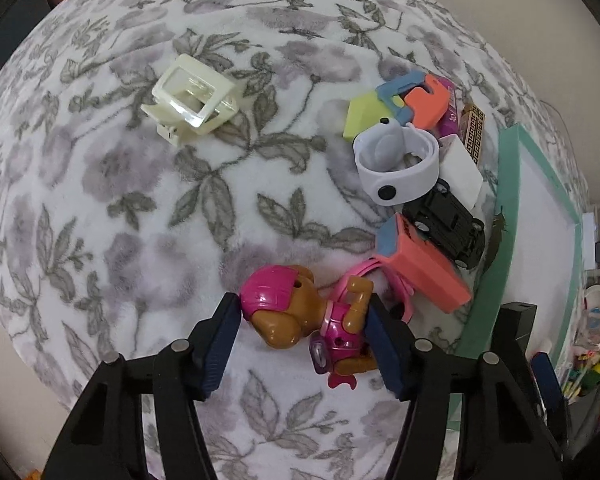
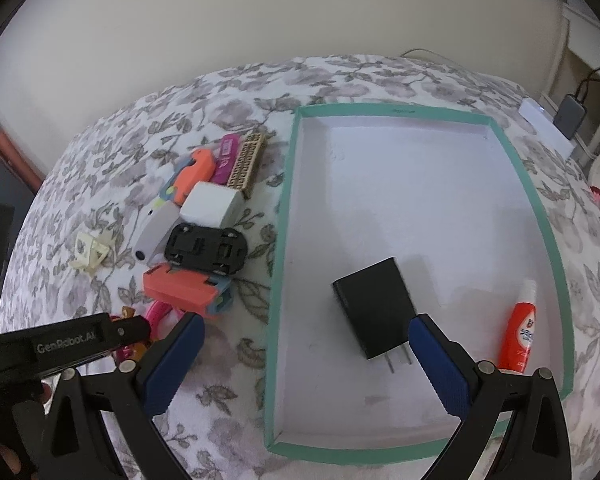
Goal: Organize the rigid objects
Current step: 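Move both tools back to the pile and lower over the pink figure and watch band, then grasp the pink toy figure with the left tool while the right tool grasps the pink watch band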
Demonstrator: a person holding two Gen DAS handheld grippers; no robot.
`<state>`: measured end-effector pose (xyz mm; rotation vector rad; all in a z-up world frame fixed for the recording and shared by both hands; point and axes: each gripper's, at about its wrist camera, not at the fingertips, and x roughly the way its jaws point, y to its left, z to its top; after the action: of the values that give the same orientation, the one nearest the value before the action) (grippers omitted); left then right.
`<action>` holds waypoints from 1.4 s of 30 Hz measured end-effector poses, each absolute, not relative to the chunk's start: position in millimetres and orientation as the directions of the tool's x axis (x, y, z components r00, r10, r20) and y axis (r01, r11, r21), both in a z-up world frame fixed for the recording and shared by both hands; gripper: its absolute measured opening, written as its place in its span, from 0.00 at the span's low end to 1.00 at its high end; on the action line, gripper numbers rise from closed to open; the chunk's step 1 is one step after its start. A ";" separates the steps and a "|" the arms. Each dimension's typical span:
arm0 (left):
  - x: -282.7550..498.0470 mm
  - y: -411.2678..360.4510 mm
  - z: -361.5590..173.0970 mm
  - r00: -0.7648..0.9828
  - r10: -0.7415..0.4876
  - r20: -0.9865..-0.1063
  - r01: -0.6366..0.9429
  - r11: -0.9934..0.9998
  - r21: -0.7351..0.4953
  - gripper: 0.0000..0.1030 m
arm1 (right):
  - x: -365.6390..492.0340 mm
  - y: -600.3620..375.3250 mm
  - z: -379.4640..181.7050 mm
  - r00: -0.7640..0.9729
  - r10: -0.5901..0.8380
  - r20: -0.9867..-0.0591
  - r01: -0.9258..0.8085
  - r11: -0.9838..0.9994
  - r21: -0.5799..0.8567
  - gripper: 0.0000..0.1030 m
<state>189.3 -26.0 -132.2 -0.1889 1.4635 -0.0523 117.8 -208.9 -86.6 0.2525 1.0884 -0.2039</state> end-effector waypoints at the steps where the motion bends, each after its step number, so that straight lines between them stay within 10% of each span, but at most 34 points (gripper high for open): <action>1: 189.0 -25.7 -131.6 0.111 -0.151 -0.982 -0.078 0.984 -0.160 0.62 | 118.6 -205.8 -87.3 0.448 -0.034 -0.893 0.276 0.956 0.102 1.00; 33: 189.6 68.3 -121.6 0.170 -0.024 -0.985 -0.338 0.938 -0.081 0.62 | 159.5 -97.1 -140.7 0.348 0.036 -0.937 0.001 0.999 0.039 0.86; 42: 192.9 74.8 -126.4 0.169 -0.022 -0.985 -0.337 0.938 -0.079 0.62 | 160.3 -92.9 -139.0 0.368 0.016 -0.930 -0.009 1.000 0.014 0.62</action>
<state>192.9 74.8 -126.4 -0.3083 1.3895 0.2288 160.3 -92.9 -139.0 0.0069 1.1936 0.0160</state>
